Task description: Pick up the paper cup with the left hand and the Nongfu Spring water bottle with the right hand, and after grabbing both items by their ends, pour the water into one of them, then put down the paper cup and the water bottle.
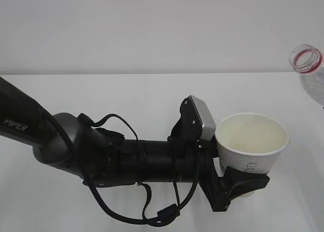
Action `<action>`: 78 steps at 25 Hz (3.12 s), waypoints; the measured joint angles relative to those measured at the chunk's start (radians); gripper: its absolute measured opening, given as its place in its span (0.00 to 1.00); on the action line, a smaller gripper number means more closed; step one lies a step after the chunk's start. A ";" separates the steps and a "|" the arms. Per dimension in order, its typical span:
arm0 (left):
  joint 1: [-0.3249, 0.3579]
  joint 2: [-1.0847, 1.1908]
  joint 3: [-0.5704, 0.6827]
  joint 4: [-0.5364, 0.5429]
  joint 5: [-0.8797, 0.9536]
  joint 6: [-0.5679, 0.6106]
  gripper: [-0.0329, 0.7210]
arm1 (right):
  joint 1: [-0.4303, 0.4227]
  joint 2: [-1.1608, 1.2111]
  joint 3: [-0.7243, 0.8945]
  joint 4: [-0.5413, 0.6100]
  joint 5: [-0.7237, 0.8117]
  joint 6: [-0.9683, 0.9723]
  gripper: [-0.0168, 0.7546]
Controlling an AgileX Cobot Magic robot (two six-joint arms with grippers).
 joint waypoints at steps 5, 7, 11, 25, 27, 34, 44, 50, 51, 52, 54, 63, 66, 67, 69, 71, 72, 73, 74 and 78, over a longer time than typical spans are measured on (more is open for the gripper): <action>-0.004 0.000 0.000 0.000 0.000 0.000 0.77 | 0.000 0.000 0.000 0.000 0.000 -0.042 0.62; -0.004 0.000 0.000 0.000 0.000 0.000 0.77 | 0.000 0.000 0.000 0.000 0.000 -0.071 0.62; -0.004 0.000 0.000 0.000 0.000 0.000 0.77 | 0.000 0.000 0.000 0.000 0.000 -0.101 0.62; -0.004 0.000 0.000 0.002 0.000 0.000 0.77 | 0.000 0.000 0.000 0.000 -0.002 -0.231 0.62; -0.004 0.000 0.000 0.002 0.000 0.000 0.77 | 0.000 0.000 0.000 0.000 -0.005 -0.239 0.62; -0.007 0.000 0.000 0.002 -0.002 0.000 0.77 | 0.000 0.000 0.000 0.000 -0.015 -0.293 0.62; -0.007 0.000 0.000 0.002 0.006 0.000 0.77 | 0.000 0.000 0.000 0.000 -0.085 -0.327 0.62; -0.007 0.000 0.000 0.002 0.006 0.000 0.77 | 0.000 0.000 0.000 0.000 -0.094 -0.370 0.62; -0.007 0.000 0.000 0.002 0.006 0.000 0.77 | 0.000 0.000 0.000 0.000 -0.094 -0.372 0.62; -0.007 0.000 0.000 0.002 0.006 0.000 0.77 | 0.000 0.000 0.000 0.000 -0.094 -0.373 0.62; -0.007 0.000 0.000 0.002 0.006 0.000 0.77 | 0.000 0.000 0.000 0.000 -0.094 -0.383 0.62; -0.007 0.000 0.000 0.002 0.006 0.000 0.77 | 0.000 0.000 0.000 0.000 -0.096 -0.431 0.62; -0.007 0.000 0.000 0.002 0.006 0.000 0.77 | 0.000 0.000 0.000 0.000 -0.096 -0.441 0.62; -0.007 0.000 0.000 0.002 0.006 0.000 0.77 | 0.000 0.000 0.000 0.000 -0.098 -0.441 0.62; -0.007 0.000 0.000 0.002 0.006 0.000 0.77 | 0.000 0.000 0.000 0.000 -0.104 -0.442 0.62; -0.007 0.000 0.000 0.002 0.006 0.000 0.77 | 0.000 0.000 0.000 0.000 -0.113 -0.443 0.62; -0.007 0.000 0.000 0.002 0.006 0.000 0.77 | 0.000 0.000 0.000 0.000 -0.113 -0.443 0.62; -0.007 0.000 0.000 0.002 0.006 0.000 0.77 | 0.000 0.000 0.000 0.000 -0.113 -0.445 0.62; -0.007 0.000 0.000 0.002 0.006 0.000 0.77 | 0.000 0.000 0.000 0.000 -0.113 -0.447 0.62; -0.007 0.000 0.000 0.002 0.006 0.000 0.77 | 0.000 0.000 0.000 0.000 -0.113 -0.457 0.62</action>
